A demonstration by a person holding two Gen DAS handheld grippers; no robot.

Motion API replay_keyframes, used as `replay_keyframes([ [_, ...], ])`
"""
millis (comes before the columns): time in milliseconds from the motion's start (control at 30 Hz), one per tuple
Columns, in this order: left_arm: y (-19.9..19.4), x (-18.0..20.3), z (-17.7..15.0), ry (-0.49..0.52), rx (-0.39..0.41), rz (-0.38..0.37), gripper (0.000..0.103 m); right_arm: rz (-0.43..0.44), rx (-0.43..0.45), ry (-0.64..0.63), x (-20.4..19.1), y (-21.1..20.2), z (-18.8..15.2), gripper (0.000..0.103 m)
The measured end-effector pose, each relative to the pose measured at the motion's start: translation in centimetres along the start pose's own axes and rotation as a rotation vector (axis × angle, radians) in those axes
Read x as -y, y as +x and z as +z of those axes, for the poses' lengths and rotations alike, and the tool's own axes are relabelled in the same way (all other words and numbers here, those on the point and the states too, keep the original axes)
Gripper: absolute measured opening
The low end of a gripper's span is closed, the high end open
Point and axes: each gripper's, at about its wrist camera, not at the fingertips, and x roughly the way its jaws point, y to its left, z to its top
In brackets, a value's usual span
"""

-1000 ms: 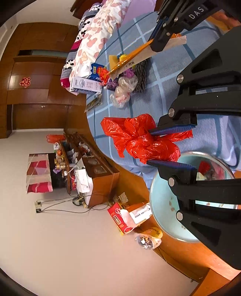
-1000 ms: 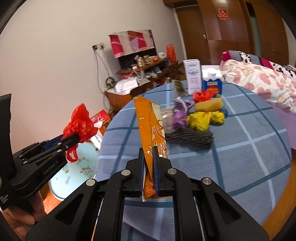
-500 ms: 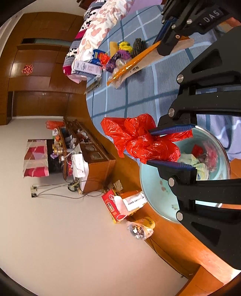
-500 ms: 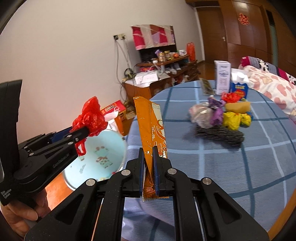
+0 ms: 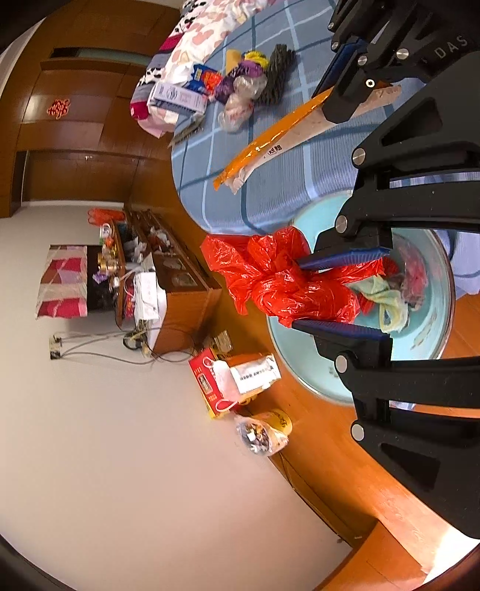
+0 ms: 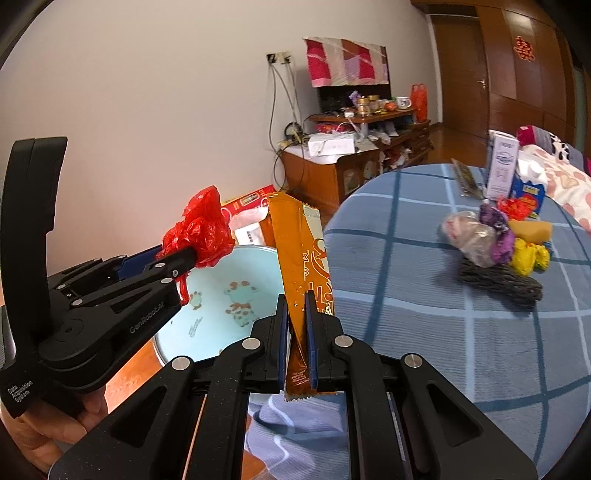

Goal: Collect trash
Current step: 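Open both tools over the light-blue bowl to drop the bag and wrapper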

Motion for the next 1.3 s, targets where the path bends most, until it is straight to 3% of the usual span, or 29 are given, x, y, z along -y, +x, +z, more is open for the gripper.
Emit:
replay_keyframes([
  [933,4.1,-2.0,-1.4,-0.008,-0.11,0.114,0.027,0.07,-0.175,-0.004,-2.5,8.6,-0.6,0.01],
  [1033,4.5,-2.2,-1.3,-0.016,-0.118,0.117,0.031,0.088,-0.172,0.005,-2.2,8.8,-0.7,0.025],
  [1300,4.3,-2.4,-1.1,-0.023,-0.112,0.121,0.044,0.038,-0.123,0.049,-0.6,6.8,-0.5,0.027],
])
